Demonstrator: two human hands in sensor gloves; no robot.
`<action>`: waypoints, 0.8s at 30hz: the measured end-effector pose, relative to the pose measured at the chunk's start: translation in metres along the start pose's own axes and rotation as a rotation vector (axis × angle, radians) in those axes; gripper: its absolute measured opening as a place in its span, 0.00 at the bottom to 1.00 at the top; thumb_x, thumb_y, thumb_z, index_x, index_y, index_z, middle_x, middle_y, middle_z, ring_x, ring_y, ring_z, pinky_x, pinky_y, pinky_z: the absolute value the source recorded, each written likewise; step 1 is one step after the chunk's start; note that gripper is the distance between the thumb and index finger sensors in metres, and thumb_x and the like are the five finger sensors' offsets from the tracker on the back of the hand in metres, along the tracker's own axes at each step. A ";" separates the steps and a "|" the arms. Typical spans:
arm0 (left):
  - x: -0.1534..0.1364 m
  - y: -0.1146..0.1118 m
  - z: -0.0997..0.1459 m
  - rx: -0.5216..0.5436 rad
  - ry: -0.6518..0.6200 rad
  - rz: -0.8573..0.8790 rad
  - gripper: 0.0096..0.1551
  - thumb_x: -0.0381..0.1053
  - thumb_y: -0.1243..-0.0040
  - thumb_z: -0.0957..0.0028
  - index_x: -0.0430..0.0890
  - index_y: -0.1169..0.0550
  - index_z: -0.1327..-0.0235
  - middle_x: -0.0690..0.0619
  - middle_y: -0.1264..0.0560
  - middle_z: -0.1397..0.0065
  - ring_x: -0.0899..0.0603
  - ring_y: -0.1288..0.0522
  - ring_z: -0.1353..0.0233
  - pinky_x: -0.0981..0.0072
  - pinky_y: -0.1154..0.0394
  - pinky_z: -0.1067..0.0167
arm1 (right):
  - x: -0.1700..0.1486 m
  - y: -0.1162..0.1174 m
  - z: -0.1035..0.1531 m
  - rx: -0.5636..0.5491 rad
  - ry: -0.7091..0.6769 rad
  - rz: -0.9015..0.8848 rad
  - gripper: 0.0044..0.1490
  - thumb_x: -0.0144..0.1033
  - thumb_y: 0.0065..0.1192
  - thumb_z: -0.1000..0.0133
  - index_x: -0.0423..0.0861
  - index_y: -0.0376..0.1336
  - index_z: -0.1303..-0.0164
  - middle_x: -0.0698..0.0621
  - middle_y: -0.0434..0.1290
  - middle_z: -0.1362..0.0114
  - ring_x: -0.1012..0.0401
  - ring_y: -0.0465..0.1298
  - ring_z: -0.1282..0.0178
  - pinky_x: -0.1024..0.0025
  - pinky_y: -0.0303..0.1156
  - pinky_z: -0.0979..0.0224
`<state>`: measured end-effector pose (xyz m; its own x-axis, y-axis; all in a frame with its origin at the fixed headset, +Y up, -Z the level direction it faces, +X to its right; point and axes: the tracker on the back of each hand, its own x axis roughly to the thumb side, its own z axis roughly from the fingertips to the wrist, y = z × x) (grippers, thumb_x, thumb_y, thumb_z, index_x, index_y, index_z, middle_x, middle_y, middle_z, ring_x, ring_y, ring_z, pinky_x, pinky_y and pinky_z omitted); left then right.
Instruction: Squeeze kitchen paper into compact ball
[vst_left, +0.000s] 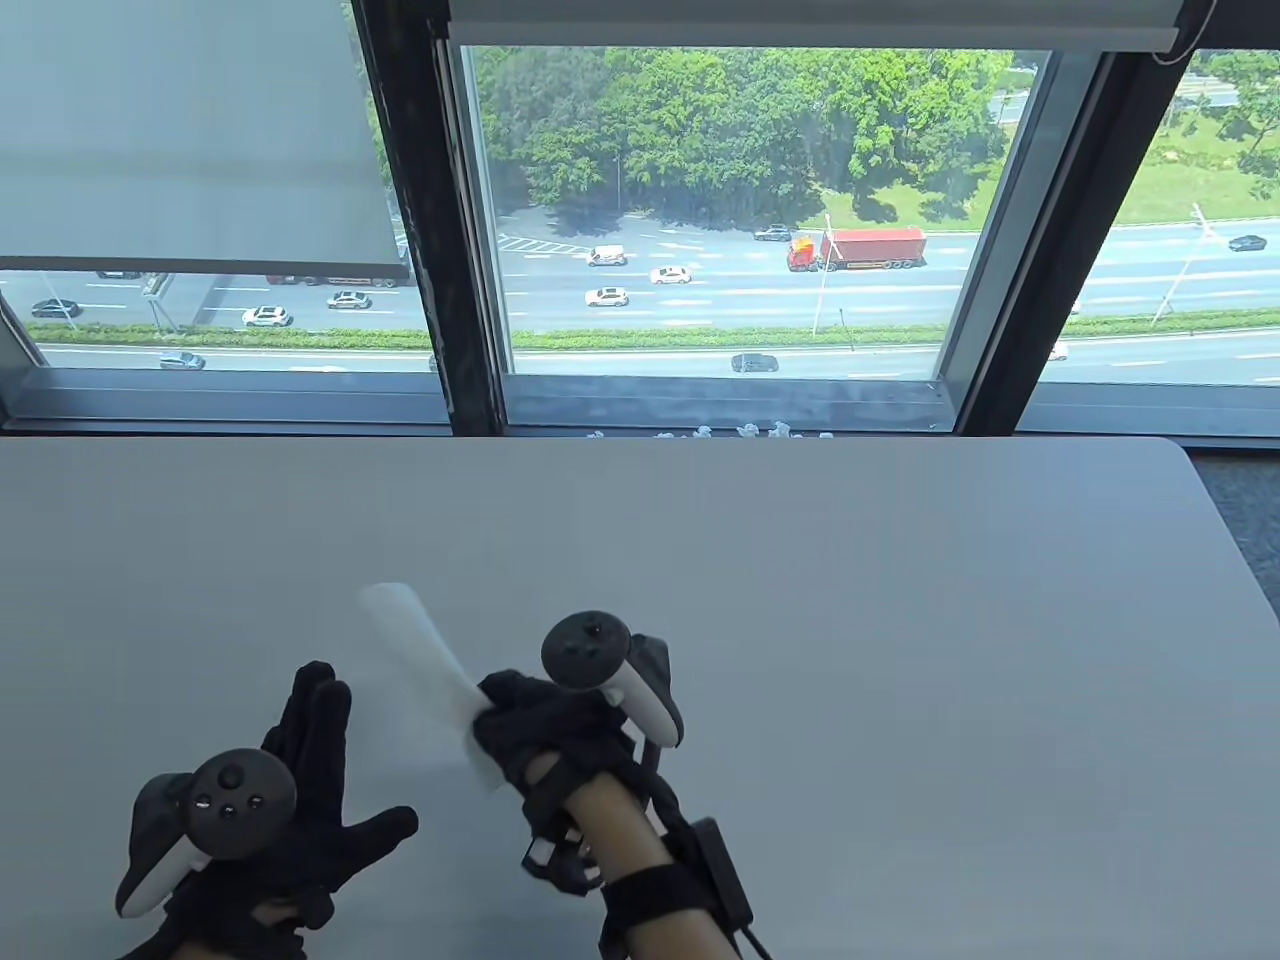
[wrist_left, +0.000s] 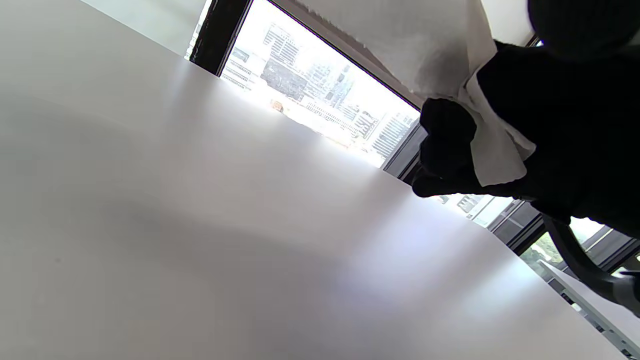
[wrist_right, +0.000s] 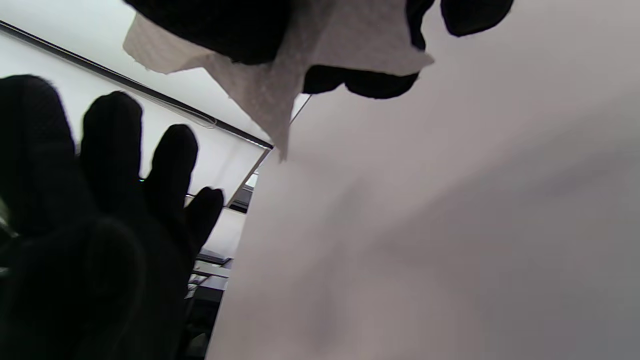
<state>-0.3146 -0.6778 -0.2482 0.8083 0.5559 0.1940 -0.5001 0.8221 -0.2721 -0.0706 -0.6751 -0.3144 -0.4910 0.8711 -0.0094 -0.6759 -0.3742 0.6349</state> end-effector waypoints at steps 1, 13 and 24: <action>0.002 0.000 0.001 -0.012 -0.027 0.017 0.73 0.85 0.44 0.58 0.75 0.87 0.45 0.66 0.88 0.19 0.50 0.77 0.07 0.42 0.64 0.08 | 0.002 0.010 0.007 0.016 -0.026 -0.020 0.21 0.48 0.54 0.36 0.63 0.59 0.32 0.58 0.67 0.31 0.59 0.71 0.30 0.45 0.56 0.17; 0.009 0.001 -0.002 -0.044 -0.063 0.031 0.27 0.68 0.41 0.41 0.76 0.41 0.33 0.78 0.32 0.29 0.68 0.24 0.34 0.65 0.30 0.14 | -0.035 0.034 0.010 0.102 -0.107 -0.305 0.23 0.53 0.54 0.35 0.65 0.60 0.30 0.58 0.63 0.24 0.58 0.67 0.23 0.46 0.53 0.16; 0.017 -0.007 0.000 -0.011 -0.048 -0.100 0.27 0.69 0.42 0.41 0.79 0.40 0.33 0.81 0.32 0.27 0.70 0.25 0.29 0.64 0.35 0.09 | -0.039 0.049 0.000 0.304 -0.119 -0.444 0.51 0.59 0.52 0.35 0.58 0.28 0.16 0.48 0.42 0.14 0.52 0.62 0.15 0.51 0.59 0.15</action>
<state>-0.2972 -0.6737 -0.2432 0.8377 0.4771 0.2657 -0.4143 0.8722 -0.2598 -0.0846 -0.7278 -0.2824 -0.1178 0.9608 -0.2508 -0.6059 0.1306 0.7847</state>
